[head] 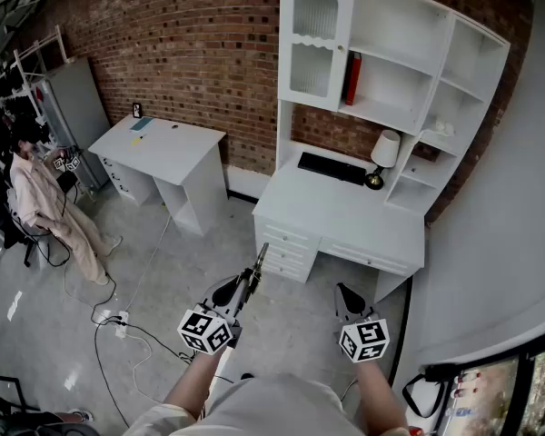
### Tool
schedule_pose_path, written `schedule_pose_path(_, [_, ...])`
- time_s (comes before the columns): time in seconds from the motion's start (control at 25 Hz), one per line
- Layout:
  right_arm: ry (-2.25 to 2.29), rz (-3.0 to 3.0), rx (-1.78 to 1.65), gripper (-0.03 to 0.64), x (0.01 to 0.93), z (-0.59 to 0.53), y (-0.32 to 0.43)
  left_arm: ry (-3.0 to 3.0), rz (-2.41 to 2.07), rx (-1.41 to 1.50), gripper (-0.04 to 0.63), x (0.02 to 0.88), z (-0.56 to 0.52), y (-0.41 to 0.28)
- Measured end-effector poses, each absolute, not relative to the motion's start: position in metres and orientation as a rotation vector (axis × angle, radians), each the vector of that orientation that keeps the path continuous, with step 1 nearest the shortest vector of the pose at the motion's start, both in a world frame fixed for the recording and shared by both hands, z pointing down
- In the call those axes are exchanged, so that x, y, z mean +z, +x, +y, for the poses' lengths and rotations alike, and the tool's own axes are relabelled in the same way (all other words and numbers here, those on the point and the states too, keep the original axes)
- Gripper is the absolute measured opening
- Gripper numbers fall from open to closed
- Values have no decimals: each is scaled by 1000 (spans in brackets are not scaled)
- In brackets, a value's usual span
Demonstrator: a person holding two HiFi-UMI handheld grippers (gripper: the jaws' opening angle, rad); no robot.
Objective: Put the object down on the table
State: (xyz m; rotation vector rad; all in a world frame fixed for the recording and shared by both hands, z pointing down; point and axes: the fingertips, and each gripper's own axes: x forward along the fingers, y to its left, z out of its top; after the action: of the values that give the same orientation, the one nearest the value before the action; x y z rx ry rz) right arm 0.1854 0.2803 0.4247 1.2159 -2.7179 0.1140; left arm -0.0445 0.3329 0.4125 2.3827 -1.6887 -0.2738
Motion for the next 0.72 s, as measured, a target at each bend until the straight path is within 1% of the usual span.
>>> schedule_pose_path(0.44, [1219, -2715, 114, 2, 425, 281, 177, 2390, -1671, -268, 17, 415, 331, -49])
schedule_pose_path(0.72, [1266, -2710, 174, 2, 427, 281, 172, 2381, -1664, -274, 17, 418, 332, -61])
